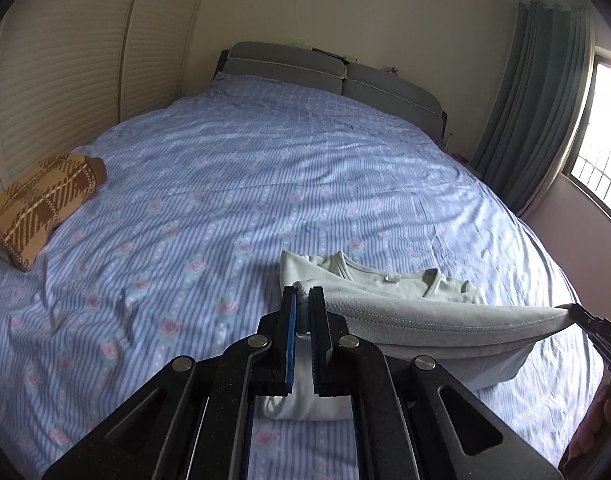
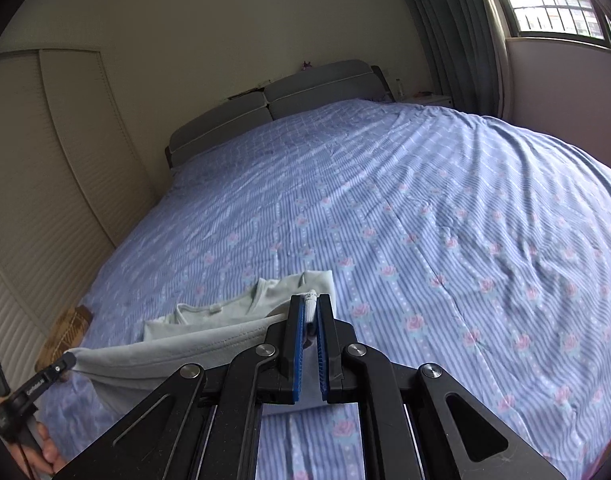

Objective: Fold small clothes
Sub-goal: 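Lift the hem with both tools and fold it toward the collar, then open both tools to release the folded hem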

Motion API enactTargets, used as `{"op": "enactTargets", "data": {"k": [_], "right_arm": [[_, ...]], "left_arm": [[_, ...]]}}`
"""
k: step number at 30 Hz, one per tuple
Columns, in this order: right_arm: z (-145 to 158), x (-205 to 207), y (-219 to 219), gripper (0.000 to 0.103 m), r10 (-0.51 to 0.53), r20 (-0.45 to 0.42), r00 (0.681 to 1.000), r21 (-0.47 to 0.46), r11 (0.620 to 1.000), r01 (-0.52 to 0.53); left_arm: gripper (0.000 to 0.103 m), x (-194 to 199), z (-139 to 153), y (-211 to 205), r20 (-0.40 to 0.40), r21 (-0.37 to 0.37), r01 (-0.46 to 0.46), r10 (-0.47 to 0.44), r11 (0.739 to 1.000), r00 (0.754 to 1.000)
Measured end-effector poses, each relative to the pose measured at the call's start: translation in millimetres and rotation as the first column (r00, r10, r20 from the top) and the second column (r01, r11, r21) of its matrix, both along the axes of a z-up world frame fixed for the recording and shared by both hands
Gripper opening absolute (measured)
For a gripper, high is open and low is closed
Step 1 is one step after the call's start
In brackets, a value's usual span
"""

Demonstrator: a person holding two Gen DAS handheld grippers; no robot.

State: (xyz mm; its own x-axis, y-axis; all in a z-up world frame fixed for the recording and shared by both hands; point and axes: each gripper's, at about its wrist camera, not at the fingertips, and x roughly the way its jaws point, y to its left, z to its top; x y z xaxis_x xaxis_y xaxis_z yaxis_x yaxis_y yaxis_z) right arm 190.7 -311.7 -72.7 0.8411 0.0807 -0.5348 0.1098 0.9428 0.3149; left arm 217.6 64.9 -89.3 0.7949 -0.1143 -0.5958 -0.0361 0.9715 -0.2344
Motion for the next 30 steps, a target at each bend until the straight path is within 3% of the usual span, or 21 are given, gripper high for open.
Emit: {"op": "enactTargets", "data": {"k": [12,20,26,28,29,30], "right_arm": [[-60.4,112.5,1.4,0.007,-0.004,-0.143,0.99,0.016,1.0,0.007],[-100.2,145.8,2.6,0.007,-0.008,-0.215,0.977,0.014,1.0,0.011],[-106.2,152.7,8.3,0.008,-0.003,-0.228,0.974,-0.017,1.0,-0.001],[-99.0,147.8,9.9,0.022,-0.011,-0.212,0.977,-0.043,0.999,0.002],[-94.3,142.8,10.9,0.035,-0.018,-0.194,0.981,-0.059,0.998,0.007],[-88.7,137.8,12.6,0.042,-0.024,-0.175,0.984,-0.079,0.997,0.011]], "left_arm": [[0.008,107.8,-62.2,4.4,-0.125,0.01,-0.014,0.015,1.0,0.992],[0.008,132.9,-95.5,3.2,-0.166,0.049,-0.012,0.02,0.999,0.986],[0.012,133.6,-94.7,-2.2,-0.153,0.087,0.007,0.006,0.996,0.988],[0.029,124.8,-85.4,-6.3,-0.129,0.116,0.023,-0.008,0.993,0.992],[0.036,118.4,-79.9,-9.2,-0.112,0.135,0.032,-0.016,0.99,0.994],[0.038,113.0,-74.1,-12.0,-0.098,0.153,0.04,-0.025,0.987,0.995]]}}
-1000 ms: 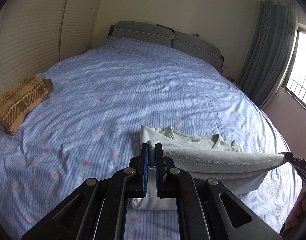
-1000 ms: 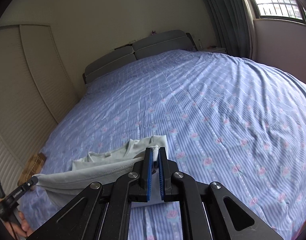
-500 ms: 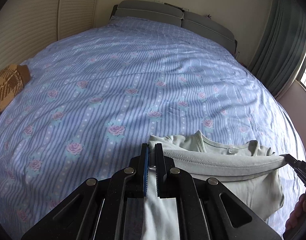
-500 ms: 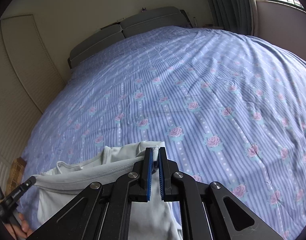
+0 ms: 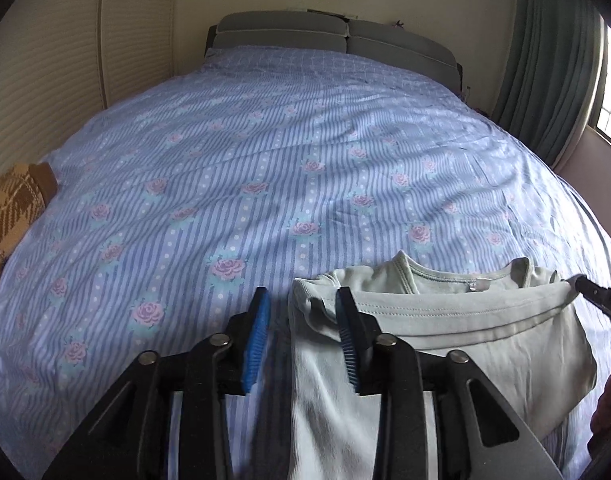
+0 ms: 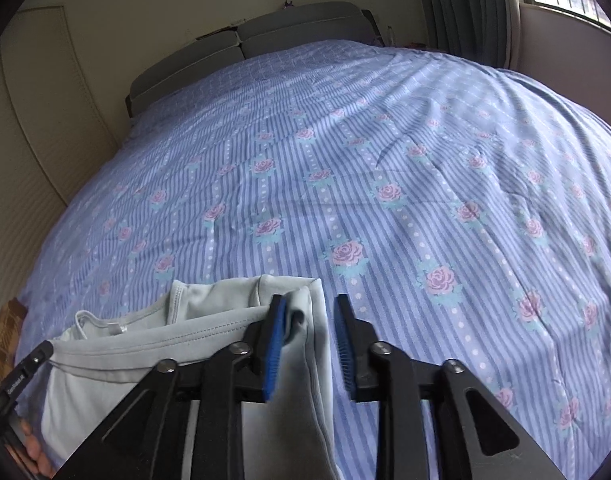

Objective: Fold small clothes
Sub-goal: 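Open both tools to release the folded hem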

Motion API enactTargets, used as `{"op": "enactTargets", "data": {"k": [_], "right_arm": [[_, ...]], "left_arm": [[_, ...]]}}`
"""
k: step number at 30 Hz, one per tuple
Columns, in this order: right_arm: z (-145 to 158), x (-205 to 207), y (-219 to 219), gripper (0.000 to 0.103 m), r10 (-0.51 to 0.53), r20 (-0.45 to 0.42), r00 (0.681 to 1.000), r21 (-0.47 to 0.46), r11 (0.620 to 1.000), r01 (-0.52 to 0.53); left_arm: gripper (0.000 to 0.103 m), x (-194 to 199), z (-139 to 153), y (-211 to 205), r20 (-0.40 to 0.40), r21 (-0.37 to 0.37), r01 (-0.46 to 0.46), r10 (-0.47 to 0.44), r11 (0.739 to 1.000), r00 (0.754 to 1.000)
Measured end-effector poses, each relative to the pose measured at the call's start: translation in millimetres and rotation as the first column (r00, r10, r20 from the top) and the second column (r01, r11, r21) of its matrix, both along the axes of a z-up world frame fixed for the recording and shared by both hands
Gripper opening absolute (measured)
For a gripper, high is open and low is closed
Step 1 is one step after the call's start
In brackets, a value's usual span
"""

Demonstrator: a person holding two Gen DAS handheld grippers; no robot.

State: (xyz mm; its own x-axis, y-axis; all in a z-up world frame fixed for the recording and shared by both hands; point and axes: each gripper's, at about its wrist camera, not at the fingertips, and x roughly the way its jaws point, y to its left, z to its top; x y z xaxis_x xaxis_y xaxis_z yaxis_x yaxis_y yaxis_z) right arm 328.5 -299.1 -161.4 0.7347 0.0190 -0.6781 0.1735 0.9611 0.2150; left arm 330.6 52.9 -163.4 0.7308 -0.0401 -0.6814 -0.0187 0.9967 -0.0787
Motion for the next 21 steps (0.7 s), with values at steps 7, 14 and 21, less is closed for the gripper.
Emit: {"op": "enactTargets", "data": {"k": [7,14,21], "right_arm": [[17.6,-26.5,47.6,0.043,0.146,0.037,0.989,-0.142,0.98,-0.14],[-8.7,-23.6,91.2,0.042,0.272,-0.074,0.96,-0.211,0.936,-0.281],[-28.7,-11.8,99.4,0.043,0.266,-0.124,0.956,-0.246,0.925,-0.289]], "left_arm": [[0.045,-31.5,13.9,-39.0,0.021,0.028,0.141,-0.142,0.99,0.99],[0.045,-18.4,-20.9,-70.4,-0.118,-0.005,0.23,-0.229,0.973,0.966],[0.045,-1.6,-28.7,-65.9,-0.128,0.023,0.217,-0.212,0.976,0.969]]}}
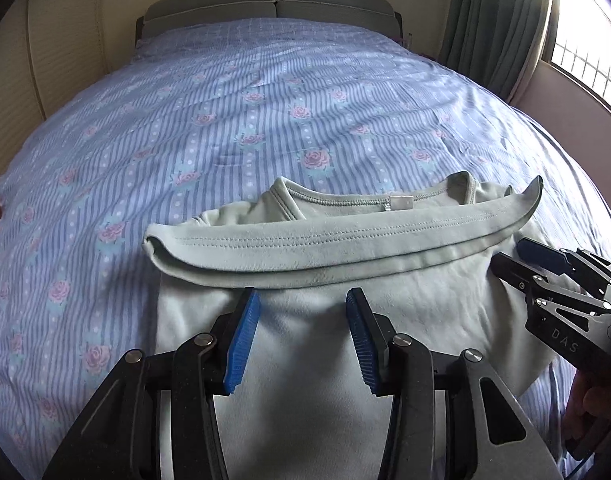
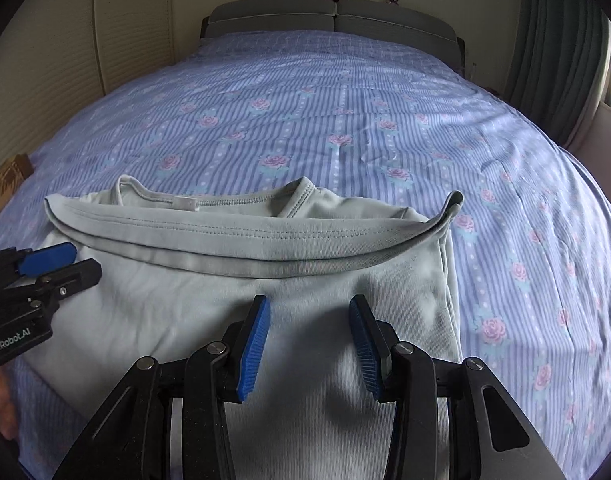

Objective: Fold small clothes
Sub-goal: 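Open both tools to release the folded hem, then press and smooth the folded shirt flat with both open tools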

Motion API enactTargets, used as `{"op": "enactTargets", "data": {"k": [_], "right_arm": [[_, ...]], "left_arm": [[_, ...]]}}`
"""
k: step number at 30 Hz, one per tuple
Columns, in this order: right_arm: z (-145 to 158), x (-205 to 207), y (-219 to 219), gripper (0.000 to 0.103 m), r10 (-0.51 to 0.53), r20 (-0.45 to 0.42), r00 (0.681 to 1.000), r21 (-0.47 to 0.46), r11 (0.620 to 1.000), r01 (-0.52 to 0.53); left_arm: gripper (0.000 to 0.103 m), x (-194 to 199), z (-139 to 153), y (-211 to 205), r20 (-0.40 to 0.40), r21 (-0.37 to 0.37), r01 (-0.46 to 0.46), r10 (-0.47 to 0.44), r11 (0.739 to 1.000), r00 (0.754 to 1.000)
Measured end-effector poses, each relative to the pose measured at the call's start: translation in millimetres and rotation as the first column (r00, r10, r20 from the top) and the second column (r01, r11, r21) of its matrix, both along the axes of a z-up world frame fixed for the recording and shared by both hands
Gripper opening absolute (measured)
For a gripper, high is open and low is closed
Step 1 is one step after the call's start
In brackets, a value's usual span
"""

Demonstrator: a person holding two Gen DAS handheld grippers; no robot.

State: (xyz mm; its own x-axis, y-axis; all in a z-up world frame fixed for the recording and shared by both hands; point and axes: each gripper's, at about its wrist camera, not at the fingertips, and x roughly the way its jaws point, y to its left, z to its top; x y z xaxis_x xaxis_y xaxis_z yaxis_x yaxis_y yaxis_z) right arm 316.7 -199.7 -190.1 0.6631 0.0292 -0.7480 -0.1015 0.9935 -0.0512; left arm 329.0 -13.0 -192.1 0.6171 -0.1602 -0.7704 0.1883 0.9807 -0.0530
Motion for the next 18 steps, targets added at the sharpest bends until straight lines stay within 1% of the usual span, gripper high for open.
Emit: {"op": "enactTargets", "data": {"k": [2,4,11,14,18], "right_arm": [[-0.2,4.8,3.1,0.043,-0.001,0.003,1.0,-0.016,1.0,0.001],[0.4,13.1,3.8,0.042,-0.006,0.002,1.0,-0.013,1.0,0.006],[11.2,48.6,-4.6,0.042,-0.05,0.014,0.999,0.034,0.998,0.049],[15.6,64.4,-14.5,0.043,-0.083,0.015,0.996,0.067,0.994,0.082],[25.2,71.5,-29.3,0.043,-0.124,0.027,0.992,0.109,0.987,0.121]], "left_arm": [[0.045,9.4,-0.7,2.9,-0.003,0.008,-0.009,0.009,1.0,1.0],[0.045,19.6,-0.4,6.1,-0.001,0.006,-0.016,0.016,1.0,1.0],[0.045,50.9,6.7,15.1,0.014,0.002,-0.042,0.042,0.999,0.999],[0.045,62.1,11.0,21.2,0.022,0.004,-0.069,0.069,0.998,0.997],[0.045,65.7,18.7,36.6,0.033,-0.006,-0.105,0.105,0.994,0.994]]}}
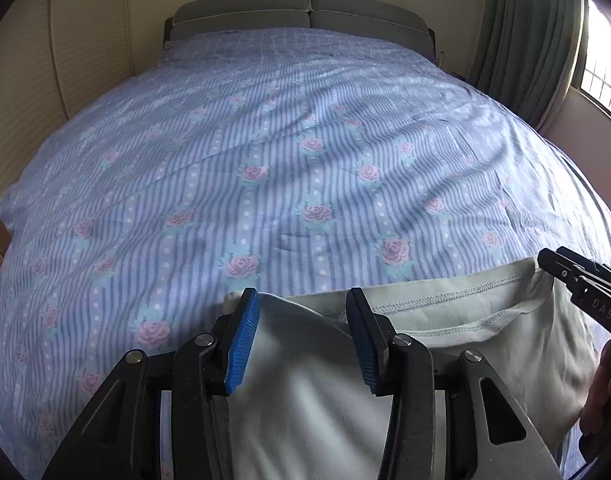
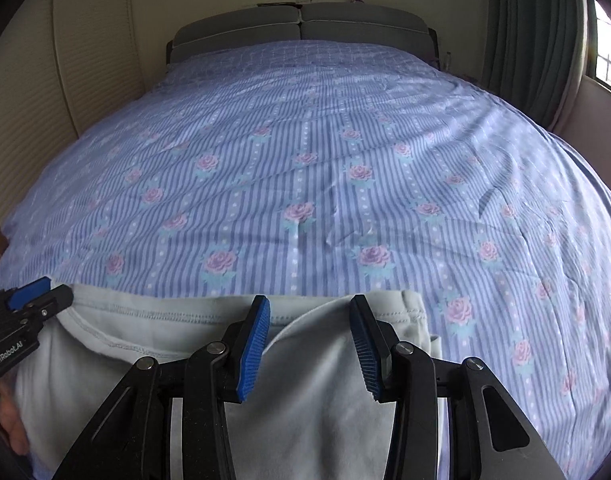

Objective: Fold small clothes
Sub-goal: 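Press and smooth the folded shirt flat with both open tools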

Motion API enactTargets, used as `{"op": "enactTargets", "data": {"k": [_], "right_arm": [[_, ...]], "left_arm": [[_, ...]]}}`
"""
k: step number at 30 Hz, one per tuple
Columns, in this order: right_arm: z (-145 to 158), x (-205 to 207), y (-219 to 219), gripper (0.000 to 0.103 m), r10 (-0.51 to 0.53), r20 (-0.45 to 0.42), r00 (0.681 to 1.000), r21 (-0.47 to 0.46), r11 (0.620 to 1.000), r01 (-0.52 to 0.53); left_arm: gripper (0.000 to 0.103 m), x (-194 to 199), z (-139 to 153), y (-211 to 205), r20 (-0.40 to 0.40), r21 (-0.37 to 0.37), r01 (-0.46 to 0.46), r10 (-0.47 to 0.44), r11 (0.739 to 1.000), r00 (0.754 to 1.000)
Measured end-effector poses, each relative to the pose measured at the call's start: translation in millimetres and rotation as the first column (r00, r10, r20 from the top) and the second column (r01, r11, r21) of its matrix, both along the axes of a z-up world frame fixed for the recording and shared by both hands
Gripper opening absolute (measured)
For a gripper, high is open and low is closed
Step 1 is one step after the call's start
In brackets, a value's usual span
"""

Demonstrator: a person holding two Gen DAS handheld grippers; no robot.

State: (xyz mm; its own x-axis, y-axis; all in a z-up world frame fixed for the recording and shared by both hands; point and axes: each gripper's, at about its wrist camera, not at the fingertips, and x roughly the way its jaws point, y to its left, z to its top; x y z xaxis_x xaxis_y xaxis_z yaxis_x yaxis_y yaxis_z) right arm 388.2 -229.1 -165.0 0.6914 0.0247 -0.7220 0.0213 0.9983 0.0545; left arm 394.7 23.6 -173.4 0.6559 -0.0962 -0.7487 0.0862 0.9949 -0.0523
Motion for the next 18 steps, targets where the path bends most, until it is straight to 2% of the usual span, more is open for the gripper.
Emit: {"op": "enactTargets", "data": {"k": [4,10,14,18], "right_arm": [[5.6,-17.5,-8.5,0.043,-0.003,0.016,1.0,0.017,1.0,0.003],[-2.2,-57.5,-1.4,0.043,0.047,-0.002,0.999,0.026,0.999,-0.047],[-14.0,-53.4,13.6,0.043,0.075,-0.028,0.997,-0.032,0.997,-0.076],[-15.8,-29.9,16.7,0.043,0.072,-0.048,0.996,-0.021,0.997,-0.073]], "left_arm": [[0.045,-19.3,4.8,9.3,0.006,-0.018,0.001,-0.001,1.0,1.0],[0.045,-56.3,-0.4,-11.0,-0.005,-0.034,0.083,-0.083,0.996,0.997],[0.045,-48.2,-14.3,-29.7,-0.051,-0.021,0.114,-0.115,0.993,0.992],[0.045,-27.9,-14.6,-31.6,-0.05,-0.02,0.094,-0.095,0.995,0.994]]}}
